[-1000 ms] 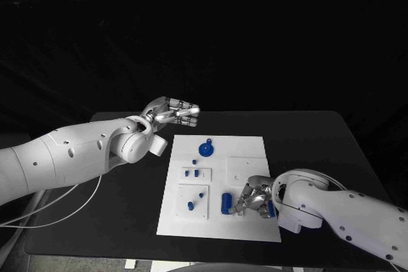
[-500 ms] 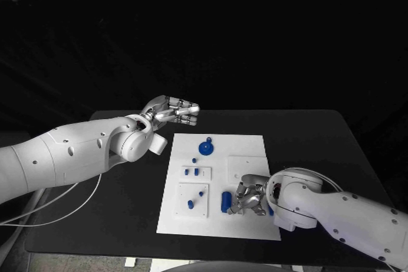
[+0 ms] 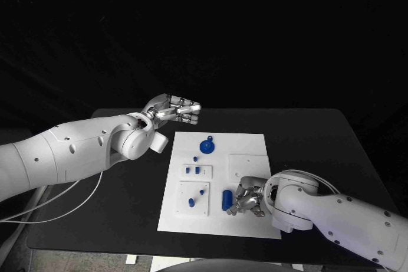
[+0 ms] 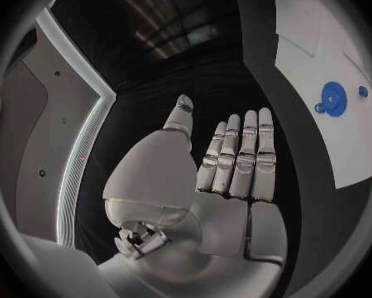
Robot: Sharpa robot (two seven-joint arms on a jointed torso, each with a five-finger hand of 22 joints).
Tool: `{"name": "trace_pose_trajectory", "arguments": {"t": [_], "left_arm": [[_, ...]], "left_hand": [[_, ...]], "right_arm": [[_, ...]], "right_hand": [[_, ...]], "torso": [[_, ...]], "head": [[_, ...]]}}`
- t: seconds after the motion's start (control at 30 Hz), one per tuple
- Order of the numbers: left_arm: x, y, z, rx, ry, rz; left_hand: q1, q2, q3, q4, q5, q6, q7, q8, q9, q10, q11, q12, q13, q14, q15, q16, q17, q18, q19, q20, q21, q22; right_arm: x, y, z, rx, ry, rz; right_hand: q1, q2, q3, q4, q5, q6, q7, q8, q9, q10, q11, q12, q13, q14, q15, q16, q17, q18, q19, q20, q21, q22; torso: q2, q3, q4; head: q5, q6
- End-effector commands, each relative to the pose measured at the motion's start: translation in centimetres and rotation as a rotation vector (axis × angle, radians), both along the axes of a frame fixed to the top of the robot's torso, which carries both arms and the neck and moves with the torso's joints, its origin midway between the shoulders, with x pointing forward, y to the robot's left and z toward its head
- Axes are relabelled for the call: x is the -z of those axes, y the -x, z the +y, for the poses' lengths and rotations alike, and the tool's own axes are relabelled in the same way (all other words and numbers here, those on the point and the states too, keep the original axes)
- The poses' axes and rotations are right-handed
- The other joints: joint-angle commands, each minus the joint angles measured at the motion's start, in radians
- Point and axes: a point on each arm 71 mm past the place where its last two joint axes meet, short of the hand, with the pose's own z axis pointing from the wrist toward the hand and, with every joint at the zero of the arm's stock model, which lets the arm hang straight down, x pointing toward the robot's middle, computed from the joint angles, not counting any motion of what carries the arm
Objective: Assemble the parts on the task board
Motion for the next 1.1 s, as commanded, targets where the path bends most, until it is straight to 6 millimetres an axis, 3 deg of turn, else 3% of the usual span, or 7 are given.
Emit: {"name": "trace_pose_trajectory", "arguments": {"t": [0.03, 0.13, 0.23, 0.33, 0.43, 0.63, 1.1], "left_arm": [[0.0, 0.1, -0.2, 0.017, 0.011, 0.006], [0.0, 0.1, -0.1, 0.017, 0.011, 0.006], [0.0, 0.1, -0.1, 0.017, 0.011, 0.007], [0.0, 0.1, -0.1, 0.018, 0.01, 0.009], [0.0, 0.1, -0.1, 0.018, 0.009, 0.01], [0.0, 0.1, 0.0, 0.018, 0.006, 0.012], [0.0, 0.1, 0.1, 0.017, 0.002, 0.015]], "left_hand": [[-0.009, -0.002, -0.001, 0.006, 0.002, -0.001, 0.0, -0.002, -0.001, -0.005, 0.002, 0.003, 0.002, -0.006, 0.003, -0.004, 0.001, 0.002, -0.001, 0.009, -0.003, -0.001], [-0.01, -0.001, -0.002, 0.007, 0.002, 0.0, 0.0, -0.001, -0.001, -0.006, 0.002, 0.003, 0.002, -0.007, 0.003, -0.004, 0.001, 0.003, -0.001, 0.01, -0.004, -0.001], [-0.011, -0.002, -0.002, 0.009, 0.002, 0.0, 0.0, -0.002, -0.001, -0.005, 0.002, 0.003, 0.002, -0.007, 0.003, -0.004, 0.001, 0.003, -0.001, 0.01, -0.003, -0.001], [-0.011, 0.0, -0.002, 0.01, 0.002, 0.0, 0.0, -0.002, -0.001, -0.005, 0.002, 0.003, 0.002, -0.007, 0.003, -0.004, 0.001, 0.003, -0.001, 0.01, -0.003, -0.001], [-0.011, 0.0, -0.002, 0.01, 0.002, 0.0, 0.0, -0.002, -0.001, -0.005, 0.002, 0.003, 0.002, -0.007, 0.003, -0.004, 0.001, 0.003, -0.001, 0.01, -0.003, -0.001], [-0.012, -0.001, -0.002, 0.012, 0.002, 0.002, 0.0, -0.001, -0.001, -0.005, 0.002, 0.003, 0.002, -0.007, 0.003, -0.004, 0.001, 0.003, -0.002, 0.01, -0.004, -0.001], [-0.011, -0.001, -0.001, 0.015, 0.003, 0.001, 0.0, -0.002, -0.001, -0.005, 0.002, 0.003, 0.002, -0.007, 0.003, -0.004, 0.001, 0.003, -0.002, 0.01, -0.004, -0.001]], "right_arm": [[0.2, 0.0, -0.1, -0.002, 0.038, -0.019], [0.3, -0.2, -0.2, 0.006, 0.047, -0.028], [0.4, -0.3, -0.3, 0.015, 0.054, -0.036], [0.4, -0.4, -0.4, 0.027, 0.056, -0.043], [0.5, -0.5, -0.5, 0.039, 0.053, -0.049], [0.6, -0.7, -0.8, 0.055, 0.056, -0.049], [0.9, -0.6, -1.3, 0.053, 0.064, -0.011]], "right_hand": [[-0.011, 0.012, 0.032, -0.029, -0.031, 0.001, -0.005, 0.003, 0.015, 0.011, 0.0, 0.005, 0.05, -0.001, -0.008, -0.007, -0.003, -0.012, 0.056, -0.007, 0.0, 0.074], [-0.005, 0.031, 0.069, -0.058, -0.032, -0.002, -0.003, 0.004, 0.028, 0.014, 0.001, 0.006, 0.053, -0.001, -0.008, -0.008, -0.005, -0.013, 0.057, -0.006, 0.0, 0.073], [-0.032, 0.051, 0.168, -0.111, -0.073, 0.003, 0.002, 0.005, 0.071, 0.021, 0.004, 0.012, 0.061, -0.001, -0.004, -0.008, -0.009, -0.012, 0.057, -0.003, 0.003, 0.074], [-0.052, 0.066, 0.21, -0.121, -0.121, 0.001, 0.003, 0.004, 0.098, 0.022, 0.004, 0.01, 0.063, -0.001, -0.003, -0.009, -0.013, -0.011, 0.057, -0.002, 0.003, 0.073], [-0.068, 0.066, 0.238, -0.125, -0.125, 0.0, 0.002, 0.004, 0.126, 0.024, 0.004, 0.009, 0.066, -0.001, -0.004, -0.009, -0.015, -0.011, 0.057, -0.002, 0.004, 0.072], [-0.08, 0.069, 0.255, -0.12, -0.12, 0.002, -0.001, 0.004, 0.168, 0.029, 0.003, 0.015, 0.073, -0.002, -0.005, -0.007, -0.019, -0.012, 0.057, -0.003, 0.011, 0.072], [-0.082, 0.061, 0.257, -0.128, -0.08, 0.004, -0.002, 0.004, 0.189, 0.031, 0.002, 0.017, 0.077, -0.002, -0.005, -0.004, -0.02, -0.013, 0.057, -0.004, 0.015, 0.072]], "torso": [[0.0, 0.0007, 0.0003], [0.0, 0.0005, -0.0007], [0.0, 0.0004, -0.0009], [0.001, 0.0006, -0.0005], [0.0, 0.0008, -0.0003], [0.001, 0.0008, -0.0004], [0.0, 0.0002, -0.0006]], "head": [[0.001, -0.001], [0.001, -0.003], [0.001, -0.004], [0.001, -0.005], [0.001, -0.006], [0.001, -0.007], [0.002, -0.011]]}}
